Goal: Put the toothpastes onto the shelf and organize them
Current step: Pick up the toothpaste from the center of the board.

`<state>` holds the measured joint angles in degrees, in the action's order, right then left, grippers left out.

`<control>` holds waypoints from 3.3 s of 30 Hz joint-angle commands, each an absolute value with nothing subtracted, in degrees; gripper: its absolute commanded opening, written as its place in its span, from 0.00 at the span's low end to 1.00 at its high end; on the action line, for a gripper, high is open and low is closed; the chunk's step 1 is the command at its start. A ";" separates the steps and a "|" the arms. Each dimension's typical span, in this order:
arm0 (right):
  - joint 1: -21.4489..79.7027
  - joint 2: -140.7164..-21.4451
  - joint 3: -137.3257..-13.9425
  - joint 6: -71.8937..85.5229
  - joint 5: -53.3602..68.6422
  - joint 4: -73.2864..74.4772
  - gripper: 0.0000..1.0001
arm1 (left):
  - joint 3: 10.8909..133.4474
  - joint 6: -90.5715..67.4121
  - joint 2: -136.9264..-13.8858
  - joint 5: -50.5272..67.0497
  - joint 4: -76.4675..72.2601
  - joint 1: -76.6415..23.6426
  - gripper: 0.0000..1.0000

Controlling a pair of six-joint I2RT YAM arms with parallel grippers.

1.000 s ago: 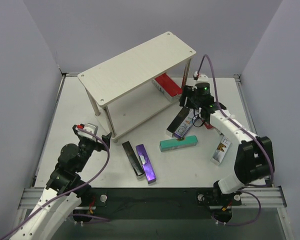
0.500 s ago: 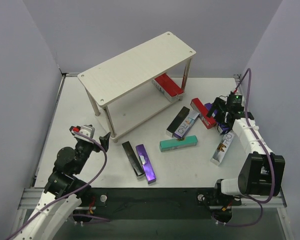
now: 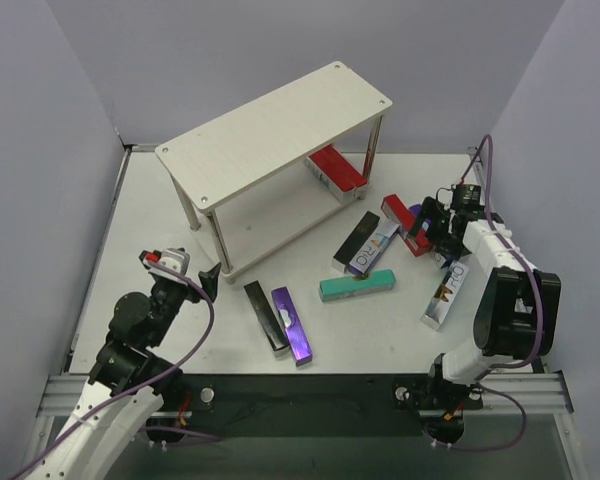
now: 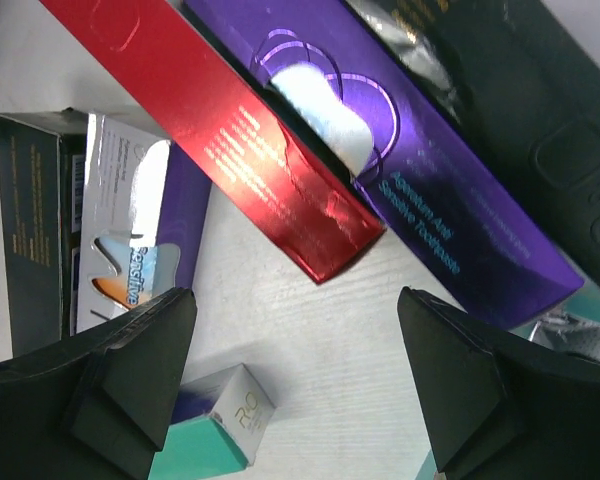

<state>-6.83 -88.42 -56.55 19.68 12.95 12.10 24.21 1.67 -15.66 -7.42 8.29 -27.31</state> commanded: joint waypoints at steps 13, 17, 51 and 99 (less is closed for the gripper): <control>-4.57 -99.93 -69.69 5.63 15.56 15.91 0.86 | 24.43 1.05 -16.26 -5.89 5.19 -26.98 0.97; -2.12 -103.70 -75.13 3.52 13.72 17.57 0.86 | 24.43 0.97 -16.43 -5.98 5.27 -27.07 0.97; 7.03 -90.88 -73.03 10.11 4.35 28.83 0.75 | 24.61 1.05 -16.17 -5.63 5.36 -26.98 0.98; 8.53 -87.45 -64.33 21.01 -2.00 28.39 0.61 | 24.96 0.26 -18.54 1.32 5.10 -27.16 0.97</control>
